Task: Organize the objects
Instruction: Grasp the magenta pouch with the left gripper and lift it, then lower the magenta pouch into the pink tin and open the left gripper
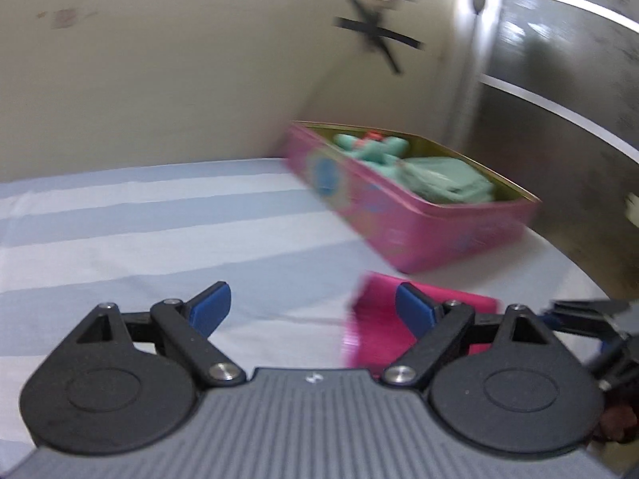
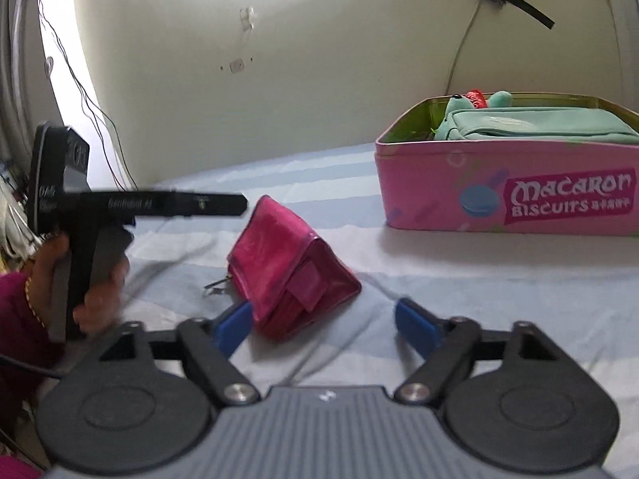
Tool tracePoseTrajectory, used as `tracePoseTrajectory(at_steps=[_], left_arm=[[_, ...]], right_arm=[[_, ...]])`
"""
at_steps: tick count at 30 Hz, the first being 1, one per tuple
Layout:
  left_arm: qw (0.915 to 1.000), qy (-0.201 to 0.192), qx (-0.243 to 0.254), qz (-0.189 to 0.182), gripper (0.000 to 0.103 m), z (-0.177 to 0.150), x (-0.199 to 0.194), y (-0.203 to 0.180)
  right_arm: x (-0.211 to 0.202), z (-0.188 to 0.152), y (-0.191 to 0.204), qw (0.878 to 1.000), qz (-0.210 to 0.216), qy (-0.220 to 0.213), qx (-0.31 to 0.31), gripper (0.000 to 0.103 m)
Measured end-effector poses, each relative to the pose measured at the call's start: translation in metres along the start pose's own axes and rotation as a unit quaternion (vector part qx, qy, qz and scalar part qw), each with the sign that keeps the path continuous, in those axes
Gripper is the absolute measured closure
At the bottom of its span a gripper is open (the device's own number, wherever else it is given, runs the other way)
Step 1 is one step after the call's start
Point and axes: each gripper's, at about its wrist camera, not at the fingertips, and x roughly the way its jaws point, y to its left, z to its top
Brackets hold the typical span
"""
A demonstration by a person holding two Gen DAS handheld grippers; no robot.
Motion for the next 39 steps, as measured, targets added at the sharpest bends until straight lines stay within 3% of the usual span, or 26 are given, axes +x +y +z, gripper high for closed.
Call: tracePoseTrajectory(at_steps=[3,6,7,9,14,22,28,35,39], left_arm=[[0.9998,0.02,0.005,-0.006,0.012,-0.006,0.009,-0.011],[0.9989,0.031,-0.022,-0.027,0.013,-0.01,0.01,-0.014],[0.9982,0.035,-0.03,-0.038,0.019,-0.011,0.011,-0.013],[0.9949,0.046,-0.047,-0.077,0.031,-0.011,0.013,-0.015],[0.9976,0.031,-0.029,-0.054,0.032,-0.003,0.009,-0.039],[0.9974,-0.04,-0.002,-0.06,0.032,0.062,0.019,-0.081],[0.9972,-0.042,0.021,-0.058,0.032,0.103,0.072,-0.112],[0.9989,0.0,0.021,-0.041,0.032,0.123,0.151,-0.129],[0.9992,0.009,0.031,0.024,0.027,0.14,0.194,-0.134]], right_arm=[[0.005,0.001,0.006,1.0,0.014,0.003,-0.002,0.042],[0.008,0.0,0.014,1.0,0.027,0.003,-0.004,0.051],[0.009,-0.005,0.015,1.0,0.028,0.003,-0.004,0.059],[0.013,-0.006,0.019,1.0,0.022,0.004,-0.007,0.064],[0.0,-0.003,0.012,0.999,0.016,-0.03,-0.012,0.074],[-0.034,0.037,-0.012,0.993,-0.02,-0.109,-0.031,0.074],[-0.034,0.07,-0.051,0.985,-0.089,-0.145,-0.041,0.074],[-0.004,0.105,-0.106,0.979,-0.163,-0.108,-0.058,0.074],[0.033,0.139,-0.131,0.972,-0.211,-0.05,-0.09,0.069]])
